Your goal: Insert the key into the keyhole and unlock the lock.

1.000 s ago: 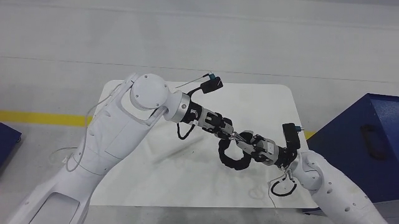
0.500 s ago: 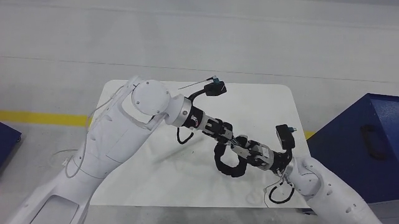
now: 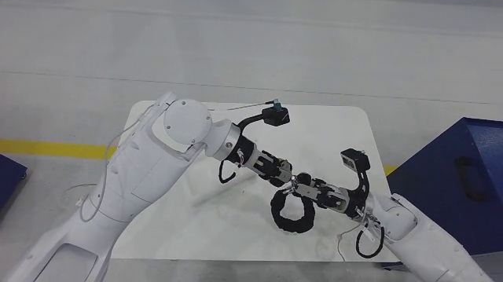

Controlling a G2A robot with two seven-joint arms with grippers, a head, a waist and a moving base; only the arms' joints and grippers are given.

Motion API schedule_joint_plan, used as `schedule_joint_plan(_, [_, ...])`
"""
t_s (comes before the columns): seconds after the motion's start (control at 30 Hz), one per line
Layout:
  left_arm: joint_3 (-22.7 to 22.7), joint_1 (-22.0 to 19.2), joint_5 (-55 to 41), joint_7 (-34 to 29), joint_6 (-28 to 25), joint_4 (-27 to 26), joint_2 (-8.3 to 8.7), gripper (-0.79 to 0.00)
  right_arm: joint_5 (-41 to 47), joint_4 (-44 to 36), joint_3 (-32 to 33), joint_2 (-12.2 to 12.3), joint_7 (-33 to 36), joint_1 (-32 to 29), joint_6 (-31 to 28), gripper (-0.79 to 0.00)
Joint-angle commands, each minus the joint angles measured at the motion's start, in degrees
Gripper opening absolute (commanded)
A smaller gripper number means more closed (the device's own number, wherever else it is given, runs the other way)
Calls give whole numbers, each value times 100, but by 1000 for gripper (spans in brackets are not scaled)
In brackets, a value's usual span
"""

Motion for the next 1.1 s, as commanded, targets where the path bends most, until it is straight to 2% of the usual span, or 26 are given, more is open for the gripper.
schedule_joint_plan(0.0, [11,-29,0,-20,-37,24,-2,-785,451,63,2,1,493,22,-1,-785])
schedule_joint_plan(0.13, [24,-84,-53,-51,-106,106,-7,-785,1220,240,6,-26,1289,88,-1,-785])
schedule_joint_plan(0.23, [42,-102,-71,-62,-135,144,-10,-785,1567,309,-8,-58,1610,118,23,-785])
schedule_joint_plan(0.47, [84,-116,-164,-74,-324,175,-19,-785,1789,288,-48,-92,1790,158,203,-785])
schedule_joint_plan(0.83, [57,-119,-150,39,-322,239,-3,-785,1987,230,3,-104,1917,116,330,-785])
schedule_joint_plan(0.87, [54,-112,-163,53,-321,231,-2,-631,2019,227,12,-104,1932,105,344,-785])
schedule_joint_plan(0.9, [50,-102,-177,71,-315,231,-1,-416,2044,230,23,-104,1947,97,359,-785])
schedule_joint_plan(0.93, [41,-100,-179,99,-300,233,1,0,2063,231,34,-104,1962,90,375,-785])
schedule_joint_plan(1.07, [-3,-83,-198,180,-294,218,12,0,2421,318,66,-117,2134,48,547,-785])
